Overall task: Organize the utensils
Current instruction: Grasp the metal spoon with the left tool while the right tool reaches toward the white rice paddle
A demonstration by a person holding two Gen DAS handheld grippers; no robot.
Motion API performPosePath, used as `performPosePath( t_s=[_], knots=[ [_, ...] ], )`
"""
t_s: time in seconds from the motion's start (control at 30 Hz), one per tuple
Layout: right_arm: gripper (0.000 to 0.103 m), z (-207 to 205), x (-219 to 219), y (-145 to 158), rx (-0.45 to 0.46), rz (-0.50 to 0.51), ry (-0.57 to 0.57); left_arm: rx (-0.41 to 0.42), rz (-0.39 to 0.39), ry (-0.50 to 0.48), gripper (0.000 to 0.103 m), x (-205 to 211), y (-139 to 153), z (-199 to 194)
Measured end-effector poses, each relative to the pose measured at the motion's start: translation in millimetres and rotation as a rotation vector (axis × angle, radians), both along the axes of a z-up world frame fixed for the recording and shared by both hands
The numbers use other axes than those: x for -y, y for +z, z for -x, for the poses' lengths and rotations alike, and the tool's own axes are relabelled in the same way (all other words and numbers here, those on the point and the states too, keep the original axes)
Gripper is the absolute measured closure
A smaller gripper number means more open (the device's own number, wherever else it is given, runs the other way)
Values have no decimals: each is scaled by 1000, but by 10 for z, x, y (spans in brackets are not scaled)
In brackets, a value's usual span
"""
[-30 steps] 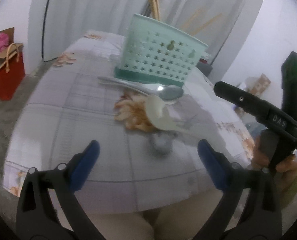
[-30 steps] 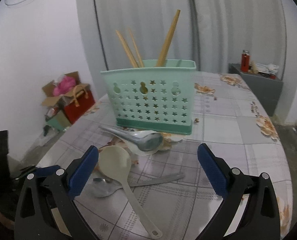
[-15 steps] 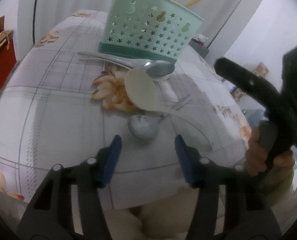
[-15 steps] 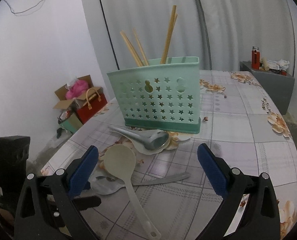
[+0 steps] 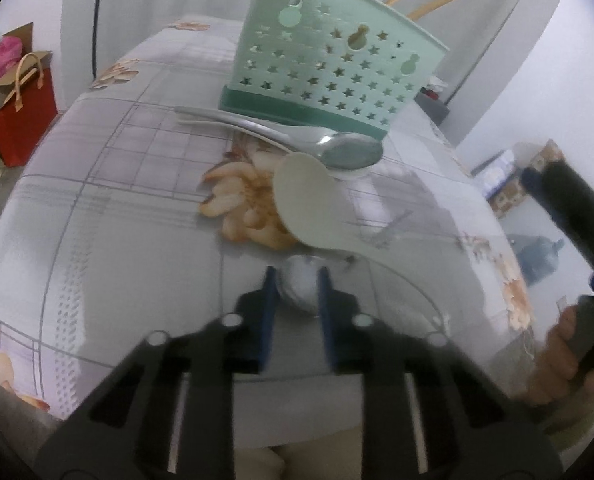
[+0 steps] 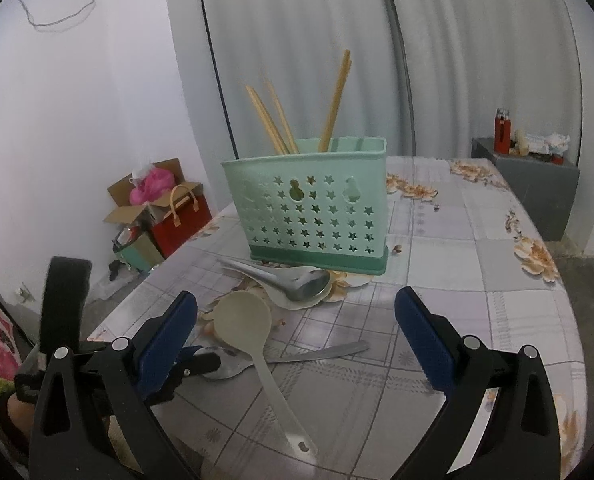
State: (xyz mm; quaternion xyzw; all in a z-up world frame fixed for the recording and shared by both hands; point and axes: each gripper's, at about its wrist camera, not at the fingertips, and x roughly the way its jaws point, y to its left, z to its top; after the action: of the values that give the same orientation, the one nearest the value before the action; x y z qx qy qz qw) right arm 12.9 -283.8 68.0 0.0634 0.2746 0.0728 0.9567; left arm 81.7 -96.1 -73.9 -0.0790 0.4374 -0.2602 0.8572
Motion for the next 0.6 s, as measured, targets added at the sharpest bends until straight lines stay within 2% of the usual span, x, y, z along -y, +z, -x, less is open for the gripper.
performPosePath(
  t_s=[0.1, 0.37, 0.43, 0.6],
  knots=[
    [7, 38, -24, 46, 4, 14, -1, 0, 5, 1, 94, -3, -11, -1],
    [7, -21, -120, 111, -20, 42, 46, 5, 32, 15, 98, -206, 1, 13],
    [7, -97, -172, 90, -52, 44, 85, 7, 28, 27, 98, -268, 13, 4],
    [10, -417, -308, -63, -198, 23, 174, 27, -4, 52, 98, -502, 26, 7]
  ],
)
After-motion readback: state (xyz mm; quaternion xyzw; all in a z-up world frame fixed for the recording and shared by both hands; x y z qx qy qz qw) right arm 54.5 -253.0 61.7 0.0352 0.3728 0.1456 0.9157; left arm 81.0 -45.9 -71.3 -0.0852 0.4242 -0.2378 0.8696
